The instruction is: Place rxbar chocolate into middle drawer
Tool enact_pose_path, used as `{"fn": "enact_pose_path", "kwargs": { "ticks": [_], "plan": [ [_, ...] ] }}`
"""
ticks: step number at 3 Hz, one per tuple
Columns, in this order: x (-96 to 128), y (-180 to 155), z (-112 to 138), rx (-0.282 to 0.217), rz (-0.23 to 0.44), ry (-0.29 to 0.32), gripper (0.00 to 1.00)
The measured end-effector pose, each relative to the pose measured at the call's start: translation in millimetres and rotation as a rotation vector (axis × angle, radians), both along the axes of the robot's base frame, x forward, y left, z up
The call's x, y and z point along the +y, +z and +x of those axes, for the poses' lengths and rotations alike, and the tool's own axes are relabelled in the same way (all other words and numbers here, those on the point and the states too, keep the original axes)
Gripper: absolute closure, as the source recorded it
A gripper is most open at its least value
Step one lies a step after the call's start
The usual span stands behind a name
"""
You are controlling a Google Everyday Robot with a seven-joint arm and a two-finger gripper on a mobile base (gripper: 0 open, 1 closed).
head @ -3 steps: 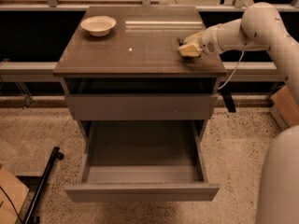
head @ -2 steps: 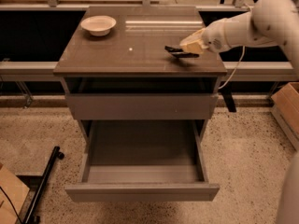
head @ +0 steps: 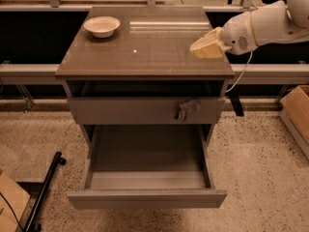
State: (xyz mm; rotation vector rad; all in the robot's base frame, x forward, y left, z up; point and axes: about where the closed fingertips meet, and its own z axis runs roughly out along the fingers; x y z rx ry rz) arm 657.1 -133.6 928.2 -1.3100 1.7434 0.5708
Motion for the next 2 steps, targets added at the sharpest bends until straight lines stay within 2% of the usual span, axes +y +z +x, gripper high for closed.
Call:
{"fn": "enact_pose_path", "kwargs": {
  "ticks": [1,2],
  "plan": [
    [8,10,-40,0.064,0.001,0.09,1.0],
    [20,0,-66,0.126,-0.027,0.133,0.81]
  ]
}}
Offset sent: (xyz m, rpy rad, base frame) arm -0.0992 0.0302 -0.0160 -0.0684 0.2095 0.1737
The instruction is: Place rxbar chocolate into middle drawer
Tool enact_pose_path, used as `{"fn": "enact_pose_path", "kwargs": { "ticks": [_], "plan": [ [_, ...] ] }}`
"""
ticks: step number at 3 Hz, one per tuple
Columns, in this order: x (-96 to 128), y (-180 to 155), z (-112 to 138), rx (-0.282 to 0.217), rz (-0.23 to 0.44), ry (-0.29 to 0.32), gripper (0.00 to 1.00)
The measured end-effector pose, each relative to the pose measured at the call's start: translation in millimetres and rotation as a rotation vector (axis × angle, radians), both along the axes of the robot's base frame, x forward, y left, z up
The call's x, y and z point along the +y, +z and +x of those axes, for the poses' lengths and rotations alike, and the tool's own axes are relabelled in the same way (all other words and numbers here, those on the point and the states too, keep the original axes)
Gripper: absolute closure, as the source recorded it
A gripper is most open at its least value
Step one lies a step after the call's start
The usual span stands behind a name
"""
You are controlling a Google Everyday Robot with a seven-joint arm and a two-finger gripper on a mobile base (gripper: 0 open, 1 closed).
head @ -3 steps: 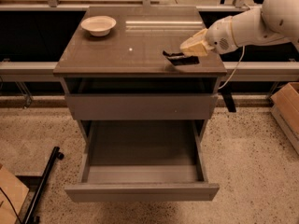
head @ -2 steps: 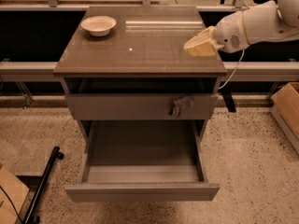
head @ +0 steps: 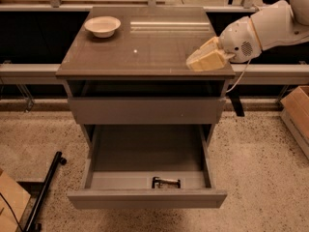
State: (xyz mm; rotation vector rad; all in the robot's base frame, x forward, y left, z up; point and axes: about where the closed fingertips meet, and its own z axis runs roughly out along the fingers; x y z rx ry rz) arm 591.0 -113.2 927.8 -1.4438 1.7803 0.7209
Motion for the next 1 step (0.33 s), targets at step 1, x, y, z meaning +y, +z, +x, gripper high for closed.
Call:
{"fn": "enact_pose_path", "kwargs": {
  "ticks": [1],
  "plan": [
    [1.9,-1.7,1.3,0.001,0.002,0.002,0.57]
  ]
}}
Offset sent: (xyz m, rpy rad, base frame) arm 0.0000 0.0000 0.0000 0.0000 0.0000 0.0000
